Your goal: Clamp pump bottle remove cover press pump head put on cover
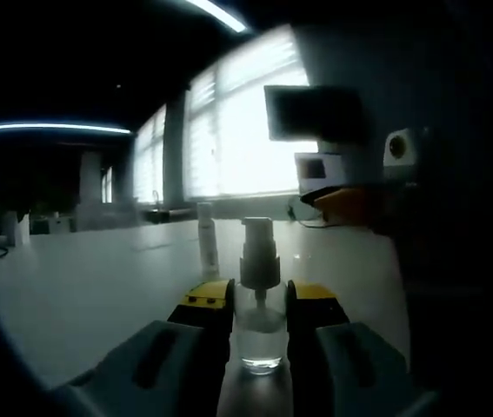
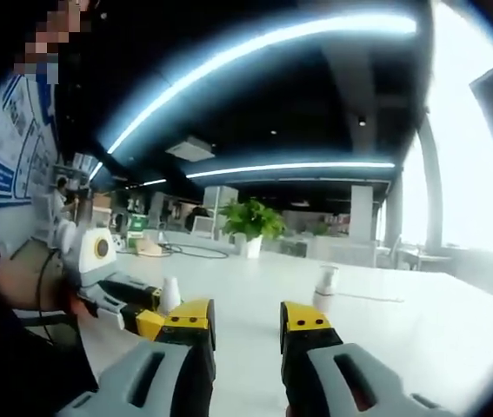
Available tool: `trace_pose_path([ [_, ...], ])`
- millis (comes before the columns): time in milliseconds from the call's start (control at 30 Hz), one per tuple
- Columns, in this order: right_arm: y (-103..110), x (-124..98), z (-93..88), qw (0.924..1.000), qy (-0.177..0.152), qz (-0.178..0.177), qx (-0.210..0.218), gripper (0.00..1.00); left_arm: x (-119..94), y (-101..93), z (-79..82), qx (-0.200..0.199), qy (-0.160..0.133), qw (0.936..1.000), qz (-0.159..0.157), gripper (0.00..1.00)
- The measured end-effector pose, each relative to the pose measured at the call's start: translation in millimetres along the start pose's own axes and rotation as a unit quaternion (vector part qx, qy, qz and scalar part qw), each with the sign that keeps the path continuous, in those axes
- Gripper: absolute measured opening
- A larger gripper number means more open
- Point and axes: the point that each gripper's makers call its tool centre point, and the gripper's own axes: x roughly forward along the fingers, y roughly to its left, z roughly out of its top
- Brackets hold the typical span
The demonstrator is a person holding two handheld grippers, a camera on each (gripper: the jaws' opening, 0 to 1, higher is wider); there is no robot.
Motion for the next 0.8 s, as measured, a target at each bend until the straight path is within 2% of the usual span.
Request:
trace_pose_path([
  [133,6,2,8.5,0.9998,-0.003,0.017,0.009,0.22,-1,1.2,-0.8,-0.014,0.005,0.9999,0.000,0.15],
  [200,8,3,15.3,0.9996,-0.004,0.027,0.009,0.21,0,-0.5,-0.3,-0.007,0.003,1.0000,-0.004,0.15],
  [300,13,6,25.8,0.9990,0.004,0.045,-0.008,0.19,0,-2.1,-0.2,-0.003,0.001,1.0000,-0.006,0.15],
  [400,17,13,35.9,0.9971,0.013,0.074,-0.006,0.17,1,-0.6,-0.6,-0.008,0.000,0.9999,-0.006,0.15],
  [567,19,22,48.3,0.9943,0.027,0.102,-0.015,0.16,1,-0.2,-1.6,-0.019,0.001,0.9998,-0.004,0.15],
  [800,33,33,62.5,0.9827,0.070,0.154,-0.075,0.16,0,-0.2,-2.1,-0.019,0.002,0.9998,-0.004,0.15],
])
